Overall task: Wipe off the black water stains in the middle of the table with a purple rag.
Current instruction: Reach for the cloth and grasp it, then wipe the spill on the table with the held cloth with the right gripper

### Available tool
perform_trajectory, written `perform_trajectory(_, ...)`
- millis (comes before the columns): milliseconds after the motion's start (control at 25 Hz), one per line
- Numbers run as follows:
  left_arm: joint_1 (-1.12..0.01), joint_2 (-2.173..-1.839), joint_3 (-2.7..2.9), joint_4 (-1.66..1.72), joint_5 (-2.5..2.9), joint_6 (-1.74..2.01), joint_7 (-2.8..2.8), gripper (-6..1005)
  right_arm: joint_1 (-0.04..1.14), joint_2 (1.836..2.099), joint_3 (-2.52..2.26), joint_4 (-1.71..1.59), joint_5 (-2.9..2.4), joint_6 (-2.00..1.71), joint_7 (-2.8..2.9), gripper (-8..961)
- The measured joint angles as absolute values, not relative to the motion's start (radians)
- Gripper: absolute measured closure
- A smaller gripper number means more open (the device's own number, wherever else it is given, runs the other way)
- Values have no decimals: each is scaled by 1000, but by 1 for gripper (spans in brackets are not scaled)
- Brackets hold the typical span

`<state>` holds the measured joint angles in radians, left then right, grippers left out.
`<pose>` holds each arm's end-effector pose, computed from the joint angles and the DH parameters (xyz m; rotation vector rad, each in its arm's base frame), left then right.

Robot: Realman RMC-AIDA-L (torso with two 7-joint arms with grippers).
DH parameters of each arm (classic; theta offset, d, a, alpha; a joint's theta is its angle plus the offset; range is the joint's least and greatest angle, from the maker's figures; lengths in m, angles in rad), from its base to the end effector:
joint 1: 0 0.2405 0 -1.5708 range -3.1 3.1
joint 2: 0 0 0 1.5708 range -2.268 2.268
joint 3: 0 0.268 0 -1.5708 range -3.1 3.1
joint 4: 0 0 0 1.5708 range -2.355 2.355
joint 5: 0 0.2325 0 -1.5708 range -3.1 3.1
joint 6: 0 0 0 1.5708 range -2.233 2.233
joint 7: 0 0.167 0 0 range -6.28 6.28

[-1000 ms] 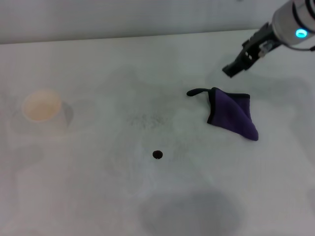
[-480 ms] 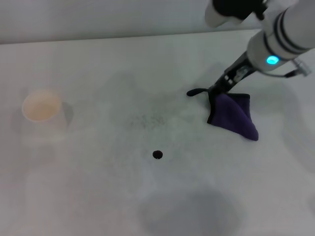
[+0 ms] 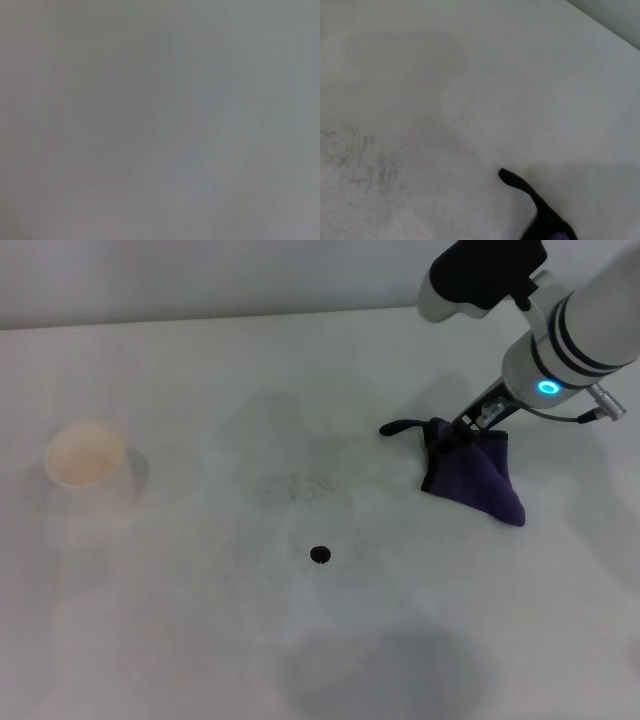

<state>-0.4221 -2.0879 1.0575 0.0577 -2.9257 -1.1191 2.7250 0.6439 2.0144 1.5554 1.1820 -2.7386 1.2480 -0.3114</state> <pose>-0.4062 0.3565 0.0072 -1.3517 -0.7942 -0.7346 0.2219 0.4266 -0.0378 -2.2916 0.9250 -0.5523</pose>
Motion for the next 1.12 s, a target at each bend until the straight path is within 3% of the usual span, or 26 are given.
perform_trajectory(600,-414,-2083,1053,69,-2927,-1129,2724,114,672,2013,1555,1048,-2742,1221,-321,275)
perform_trajectory(800,-414,-2083,1055,71,-2927,-1129,2726,115,707,2014,1555,989,-2734,1219,-321,509)
perform_trajectory(1120,-415,-2083,1059,71,-2926,-1129,2726,114,708,2014,1555,990,-2733,1216,-320,767)
